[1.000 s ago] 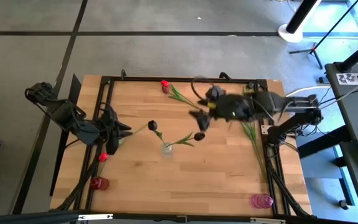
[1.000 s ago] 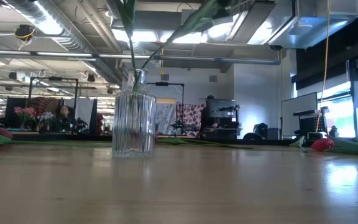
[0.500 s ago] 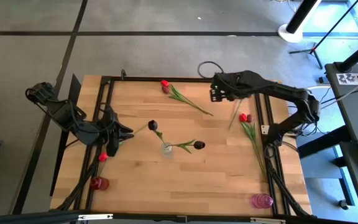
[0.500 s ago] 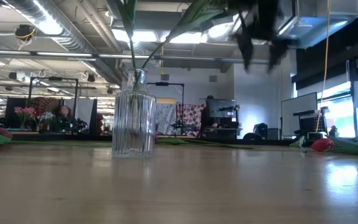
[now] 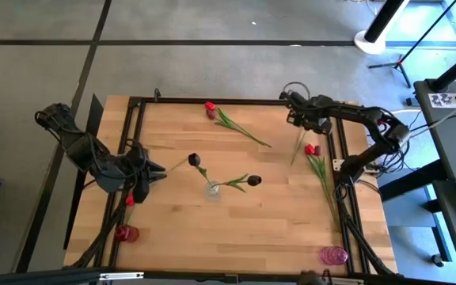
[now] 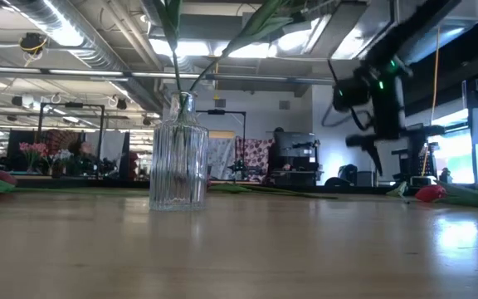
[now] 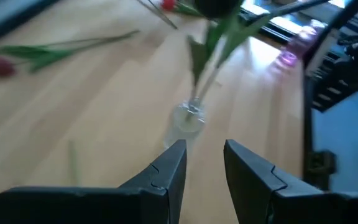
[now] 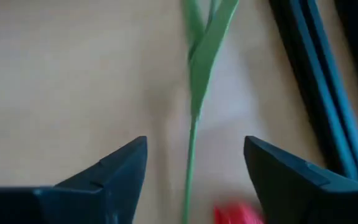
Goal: Sort flowers into vase by color
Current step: Put the black flower into the transparent vase
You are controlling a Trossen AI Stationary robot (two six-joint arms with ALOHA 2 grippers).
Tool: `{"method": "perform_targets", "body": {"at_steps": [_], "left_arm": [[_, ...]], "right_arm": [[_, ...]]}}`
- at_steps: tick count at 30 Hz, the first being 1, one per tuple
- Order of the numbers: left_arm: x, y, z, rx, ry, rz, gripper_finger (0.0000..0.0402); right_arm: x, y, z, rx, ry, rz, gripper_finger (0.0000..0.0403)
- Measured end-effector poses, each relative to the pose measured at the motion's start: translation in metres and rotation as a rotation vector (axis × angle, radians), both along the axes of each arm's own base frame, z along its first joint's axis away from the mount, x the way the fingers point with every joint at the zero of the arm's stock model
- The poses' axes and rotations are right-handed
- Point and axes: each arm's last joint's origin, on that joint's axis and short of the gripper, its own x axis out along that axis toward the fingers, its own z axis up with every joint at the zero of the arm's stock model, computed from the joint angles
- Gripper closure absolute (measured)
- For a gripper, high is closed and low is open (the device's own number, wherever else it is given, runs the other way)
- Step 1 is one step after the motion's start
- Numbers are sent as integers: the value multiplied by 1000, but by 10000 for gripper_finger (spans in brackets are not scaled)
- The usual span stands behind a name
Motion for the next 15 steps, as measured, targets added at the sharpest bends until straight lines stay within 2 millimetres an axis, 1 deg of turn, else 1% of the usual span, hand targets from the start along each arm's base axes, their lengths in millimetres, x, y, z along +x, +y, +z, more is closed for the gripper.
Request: {"method": "perform_targets", "body": {"at_steps": [3,7,9,11,13,15], "left_arm": [[0,6,2,65,-46,87,297],[4,17,3,156,-78,210,297],[7,24,3,193,-81,275,297],[9,32,4,215,-86,344,297],[11,39,4,223,-79,397,297],[13,46,4,241,-63,431,297]], "right_arm": [[-12,-18,-16,-48,-31,-79,167],[-20,-36,-26,-115,-20,-148,194],[-24,-41,-31,-125,14,-204,210],[-22,-44,-32,-163,33,-265,229],[-20,-48,-34,-173,42,-289,247],[-20,-47,-38,-143,70,-292,265]]}}
